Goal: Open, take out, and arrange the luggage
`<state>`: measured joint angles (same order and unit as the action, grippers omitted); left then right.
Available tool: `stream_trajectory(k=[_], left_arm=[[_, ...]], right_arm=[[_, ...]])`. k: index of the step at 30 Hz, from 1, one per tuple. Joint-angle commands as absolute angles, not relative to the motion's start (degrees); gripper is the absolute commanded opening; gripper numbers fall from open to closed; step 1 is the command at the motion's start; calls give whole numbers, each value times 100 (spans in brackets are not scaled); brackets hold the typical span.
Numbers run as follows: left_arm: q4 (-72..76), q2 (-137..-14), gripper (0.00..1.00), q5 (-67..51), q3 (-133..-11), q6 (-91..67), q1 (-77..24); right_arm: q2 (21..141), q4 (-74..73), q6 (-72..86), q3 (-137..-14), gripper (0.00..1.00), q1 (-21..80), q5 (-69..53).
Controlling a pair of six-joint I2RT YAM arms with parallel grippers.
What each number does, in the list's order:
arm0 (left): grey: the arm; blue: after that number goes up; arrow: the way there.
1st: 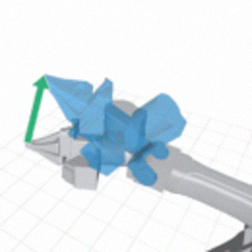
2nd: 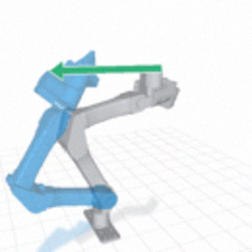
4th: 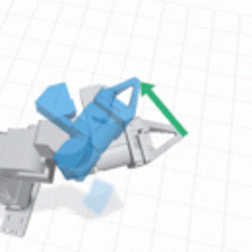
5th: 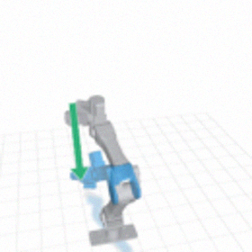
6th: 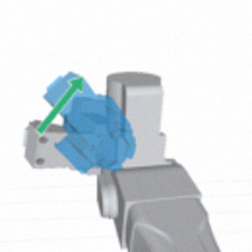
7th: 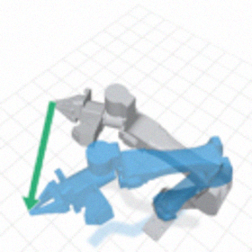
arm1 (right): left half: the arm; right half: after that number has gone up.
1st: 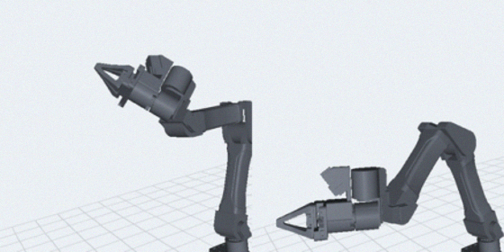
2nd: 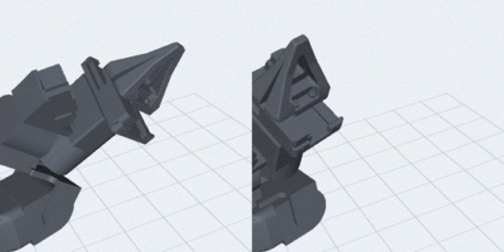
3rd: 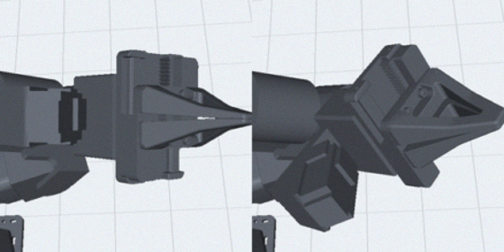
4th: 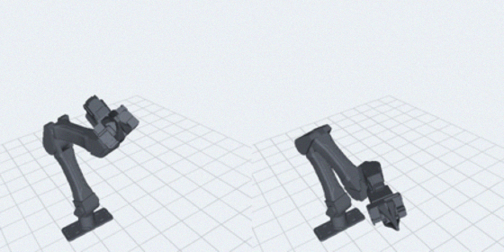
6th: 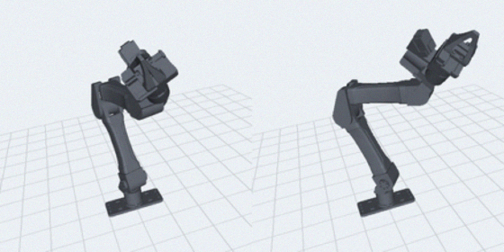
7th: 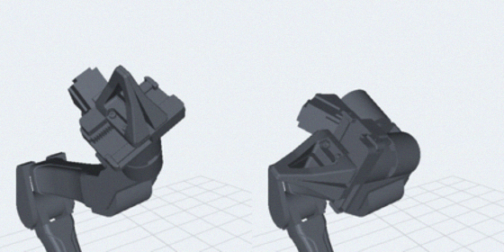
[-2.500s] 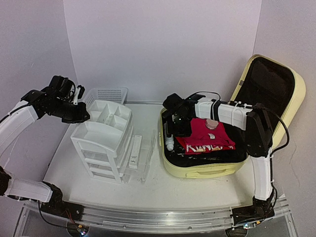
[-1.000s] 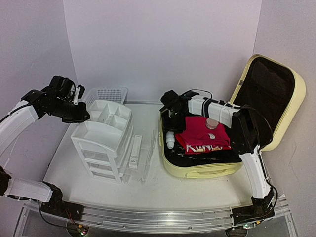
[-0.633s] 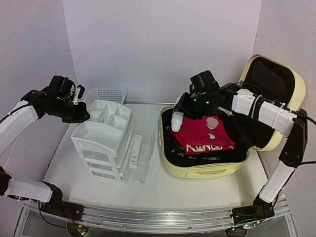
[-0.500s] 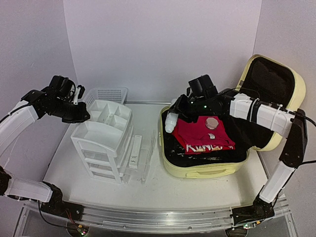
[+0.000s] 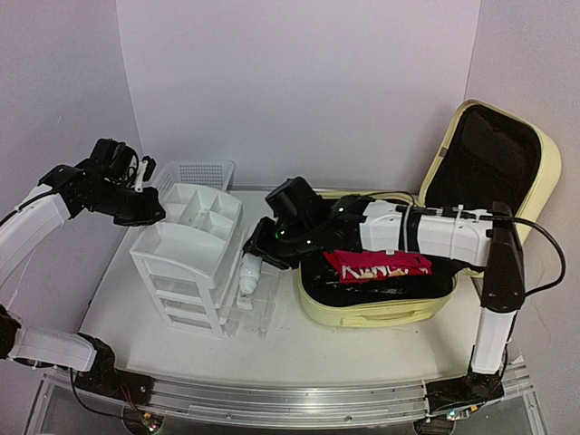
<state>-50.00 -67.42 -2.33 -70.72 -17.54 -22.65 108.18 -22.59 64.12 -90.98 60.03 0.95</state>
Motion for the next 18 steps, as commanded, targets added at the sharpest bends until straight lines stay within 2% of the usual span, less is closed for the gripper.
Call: stream_trajectory(k=[1,10,18], left_arm=[[-5443,-6823,0,-287,-6798,-1513,-2294],[-5426,-6839,0,-306,-6732,-1529,-2294],[-5408,-6867,0,-343,-6779,-1518,-2294]], right_arm=[[11196,-2330,6456,-9780,29,6111,514],[11145,-3095,6126,-9808,32,6262,1395],[11431,-3316,6143,-10026,42,6267,1291]])
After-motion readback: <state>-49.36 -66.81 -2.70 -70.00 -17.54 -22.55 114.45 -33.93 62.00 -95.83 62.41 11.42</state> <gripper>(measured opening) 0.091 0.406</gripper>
